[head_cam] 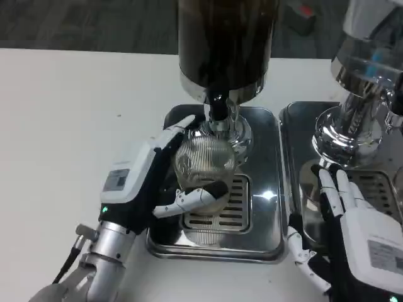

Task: Grasp the cup under the faucet to collect the drink, then remove the cup.

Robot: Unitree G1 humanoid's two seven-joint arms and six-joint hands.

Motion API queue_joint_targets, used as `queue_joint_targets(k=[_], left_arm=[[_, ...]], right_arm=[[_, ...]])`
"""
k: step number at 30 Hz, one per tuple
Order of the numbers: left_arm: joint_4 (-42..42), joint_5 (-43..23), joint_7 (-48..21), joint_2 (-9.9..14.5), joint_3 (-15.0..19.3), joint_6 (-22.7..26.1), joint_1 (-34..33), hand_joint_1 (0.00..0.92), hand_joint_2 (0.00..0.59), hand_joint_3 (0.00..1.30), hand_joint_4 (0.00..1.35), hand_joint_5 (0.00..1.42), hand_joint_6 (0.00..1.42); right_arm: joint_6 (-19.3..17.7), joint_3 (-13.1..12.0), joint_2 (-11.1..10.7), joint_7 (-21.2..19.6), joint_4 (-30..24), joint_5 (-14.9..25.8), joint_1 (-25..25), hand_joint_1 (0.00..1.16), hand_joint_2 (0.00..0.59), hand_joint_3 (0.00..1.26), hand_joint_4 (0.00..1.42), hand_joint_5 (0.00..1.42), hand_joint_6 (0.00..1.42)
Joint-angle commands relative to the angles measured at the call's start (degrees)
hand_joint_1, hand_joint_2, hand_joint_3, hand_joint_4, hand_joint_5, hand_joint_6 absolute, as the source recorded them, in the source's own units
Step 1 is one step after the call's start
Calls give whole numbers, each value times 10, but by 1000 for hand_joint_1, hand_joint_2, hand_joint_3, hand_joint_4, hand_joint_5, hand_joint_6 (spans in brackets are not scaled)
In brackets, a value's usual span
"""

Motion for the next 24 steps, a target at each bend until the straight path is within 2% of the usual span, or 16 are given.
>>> queue_joint_targets(k=[1, 5, 7, 13, 17, 20, 24], left_arm=[[-28, -28, -9, 28, 23, -34, 23, 0, 0, 196, 212, 468, 386], [-60, -48, -19, 51, 46, -52, 44, 0, 1, 179, 209, 456, 364], [-90, -59, -29, 74, 62, -66, 61, 0, 10, 158, 202, 402, 320], [-159, -93, -96, 118, 100, -85, 110, 0, 39, 37, 29, 223, 167], [-211, -112, -139, 135, 123, -85, 138, 0, 50, 21, 0, 170, 143], [-252, -135, -174, 139, 141, -90, 157, 0, 59, 2, 0, 149, 101], [-309, -197, -255, 151, 156, -118, 172, 0, 74, 0, 0, 89, 27]], right_arm=[[-6, -6, -7, 5, 1, 8, -7, 245, 491, 64, 1, 73, 179], [-5, -7, -16, 13, 1, 4, -14, 241, 492, 64, 1, 63, 153], [-3, -8, -22, 17, 0, 0, -18, 231, 497, 64, 0, 42, 132], [-8, -13, -60, 45, -7, -20, -30, 208, 513, 54, 0, 18, 82], [-10, -18, -75, 60, -9, -24, -38, 199, 519, 45, 0, 15, 71], [-8, -14, -78, 68, -4, -34, -47, 198, 529, 44, 0, 1, 61], [-11, -5, -78, 78, 2, -43, -54, 198, 531, 44, 0, 0, 55]])
